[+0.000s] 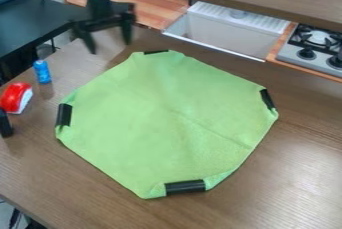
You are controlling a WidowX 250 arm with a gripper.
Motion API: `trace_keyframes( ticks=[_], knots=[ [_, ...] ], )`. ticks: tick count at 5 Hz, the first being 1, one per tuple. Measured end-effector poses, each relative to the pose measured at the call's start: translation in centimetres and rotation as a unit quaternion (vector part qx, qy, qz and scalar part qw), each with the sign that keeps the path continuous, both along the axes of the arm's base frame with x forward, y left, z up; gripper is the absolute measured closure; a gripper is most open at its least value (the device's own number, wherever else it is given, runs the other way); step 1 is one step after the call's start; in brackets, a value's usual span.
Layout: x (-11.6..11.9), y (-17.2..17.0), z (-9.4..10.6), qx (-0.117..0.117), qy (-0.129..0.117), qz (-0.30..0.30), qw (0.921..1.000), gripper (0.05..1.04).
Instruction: Put the blue figure to the bottom of the cloth
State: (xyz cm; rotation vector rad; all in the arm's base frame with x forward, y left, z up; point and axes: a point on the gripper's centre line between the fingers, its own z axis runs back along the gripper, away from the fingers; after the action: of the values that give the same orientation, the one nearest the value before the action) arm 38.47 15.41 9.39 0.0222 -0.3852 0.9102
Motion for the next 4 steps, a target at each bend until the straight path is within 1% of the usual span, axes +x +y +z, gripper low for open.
trace_keyframes(
  ticks=[1,2,3,4],
  knots=[
    [-1.5,2.4,-0.2,0.009,0.007,0.019,0.9998,0.083],
    [-2.5,4.0,0.4,0.018,0.003,0.041,0.999,0.083],
    [-4.0,6.0,0.4,0.018,0.014,0.072,0.9972,0.083],
    [-3.8,7.1,0.5,0.033,0.033,0.086,0.9952,0.083]
  ],
)
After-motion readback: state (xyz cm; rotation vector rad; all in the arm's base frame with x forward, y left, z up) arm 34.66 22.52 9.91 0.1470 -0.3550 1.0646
